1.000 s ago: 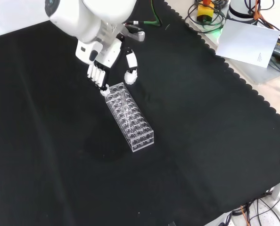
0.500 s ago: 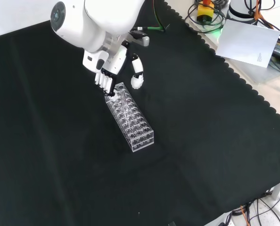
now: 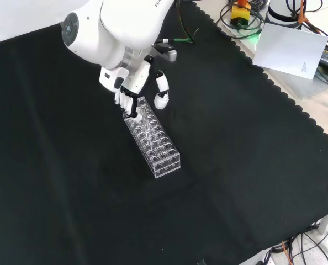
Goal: Pick up the test tube.
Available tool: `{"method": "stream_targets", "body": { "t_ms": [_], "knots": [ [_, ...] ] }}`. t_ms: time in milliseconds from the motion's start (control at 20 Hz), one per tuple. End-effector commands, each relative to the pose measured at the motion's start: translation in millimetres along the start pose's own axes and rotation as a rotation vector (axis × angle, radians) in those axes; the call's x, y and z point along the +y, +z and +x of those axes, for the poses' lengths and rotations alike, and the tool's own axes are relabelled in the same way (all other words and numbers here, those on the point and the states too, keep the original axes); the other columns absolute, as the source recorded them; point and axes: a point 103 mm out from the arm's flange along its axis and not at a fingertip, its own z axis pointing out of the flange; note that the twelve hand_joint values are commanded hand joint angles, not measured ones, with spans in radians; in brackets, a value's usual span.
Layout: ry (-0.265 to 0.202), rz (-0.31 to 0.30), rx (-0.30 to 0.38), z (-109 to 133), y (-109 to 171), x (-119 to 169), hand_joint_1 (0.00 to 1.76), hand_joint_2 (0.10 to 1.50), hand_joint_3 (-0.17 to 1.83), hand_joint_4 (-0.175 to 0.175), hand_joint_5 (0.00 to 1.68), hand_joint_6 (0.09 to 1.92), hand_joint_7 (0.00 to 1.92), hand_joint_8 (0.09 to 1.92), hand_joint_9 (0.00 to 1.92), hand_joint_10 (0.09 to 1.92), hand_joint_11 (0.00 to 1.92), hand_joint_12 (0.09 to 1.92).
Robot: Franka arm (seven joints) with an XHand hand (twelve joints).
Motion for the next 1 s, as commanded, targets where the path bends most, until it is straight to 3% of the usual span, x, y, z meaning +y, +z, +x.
{"method": "stream_targets", "body": {
  "t_ms": [50, 750, 1000],
  "knots": [
    [0.043, -0.058, -0.010, 4, -7, 6, 1.00, 0.67, 0.70, -0.175, 0.51, 0.93, 0.74, 0.99, 0.55, 0.93, 0.39, 1.42],
    [0.059, -0.061, 0.006, 20, -16, 18, 1.05, 0.59, 0.69, -0.175, 0.56, 0.95, 0.83, 1.00, 0.63, 0.92, 0.42, 1.41],
    [0.074, -0.067, -0.006, 19, -14, 18, 1.11, 0.59, 0.71, -0.175, 0.70, 0.94, 0.97, 0.96, 0.78, 0.85, 0.54, 1.37]
  ]
}}
